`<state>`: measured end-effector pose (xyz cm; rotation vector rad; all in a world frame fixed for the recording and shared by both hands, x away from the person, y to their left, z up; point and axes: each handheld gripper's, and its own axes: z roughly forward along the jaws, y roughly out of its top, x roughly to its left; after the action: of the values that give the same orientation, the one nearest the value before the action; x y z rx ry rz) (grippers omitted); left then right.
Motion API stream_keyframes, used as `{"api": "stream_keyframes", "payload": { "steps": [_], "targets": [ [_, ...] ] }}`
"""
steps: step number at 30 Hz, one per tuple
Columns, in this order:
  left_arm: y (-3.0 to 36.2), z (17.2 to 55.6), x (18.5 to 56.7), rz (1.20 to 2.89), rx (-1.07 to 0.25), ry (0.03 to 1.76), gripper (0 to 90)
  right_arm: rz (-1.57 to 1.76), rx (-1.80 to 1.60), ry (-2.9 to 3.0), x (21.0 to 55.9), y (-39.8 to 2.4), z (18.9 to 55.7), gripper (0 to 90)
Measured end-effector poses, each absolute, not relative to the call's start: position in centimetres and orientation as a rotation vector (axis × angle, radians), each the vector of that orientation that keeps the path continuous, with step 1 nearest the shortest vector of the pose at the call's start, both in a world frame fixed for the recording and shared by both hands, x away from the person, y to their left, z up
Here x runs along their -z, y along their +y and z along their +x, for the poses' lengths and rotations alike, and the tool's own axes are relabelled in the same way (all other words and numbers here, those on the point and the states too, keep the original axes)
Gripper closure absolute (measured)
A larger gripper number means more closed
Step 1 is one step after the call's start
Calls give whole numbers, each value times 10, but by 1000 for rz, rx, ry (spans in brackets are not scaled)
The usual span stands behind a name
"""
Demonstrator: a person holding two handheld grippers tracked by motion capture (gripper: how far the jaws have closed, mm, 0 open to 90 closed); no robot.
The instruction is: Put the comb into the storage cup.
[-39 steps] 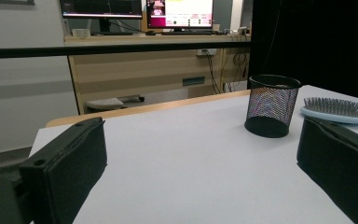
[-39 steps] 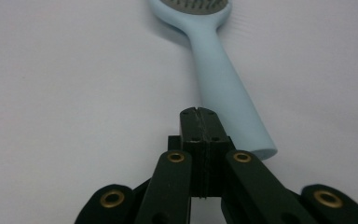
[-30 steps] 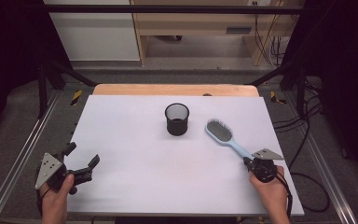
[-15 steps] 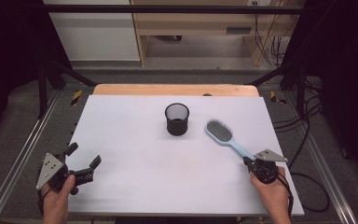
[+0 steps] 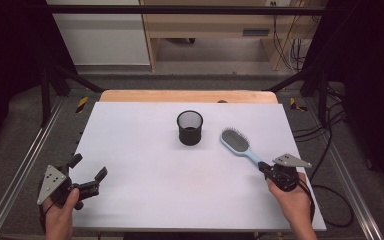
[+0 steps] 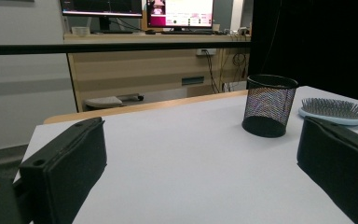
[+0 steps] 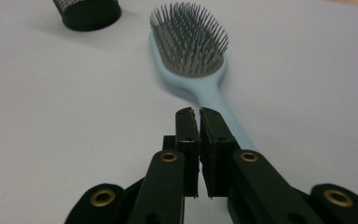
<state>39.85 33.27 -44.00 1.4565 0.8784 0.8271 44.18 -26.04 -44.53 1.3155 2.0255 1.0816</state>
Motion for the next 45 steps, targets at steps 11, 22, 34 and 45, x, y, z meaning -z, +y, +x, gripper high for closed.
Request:
{"api": "stream_keyframes", "payload": {
  "steps": [11, 22, 34, 45],
  "targets": [
    [334, 399, 440, 1449, -824, 886, 14, 1263, -995, 2118, 407, -262, 481, 347],
    [334, 399, 440, 1458, -826, 885, 14, 1333, -867, 2162, 420, -266, 508, 151],
    [335, 399, 441, 1458, -828, 889, 14, 1342, -865, 2223, 430, -264, 519, 94],
    [335, 399, 441, 1456, -824, 891, 14, 1387, -847, 2289, 441, -261, 528, 109]
  ]
}}
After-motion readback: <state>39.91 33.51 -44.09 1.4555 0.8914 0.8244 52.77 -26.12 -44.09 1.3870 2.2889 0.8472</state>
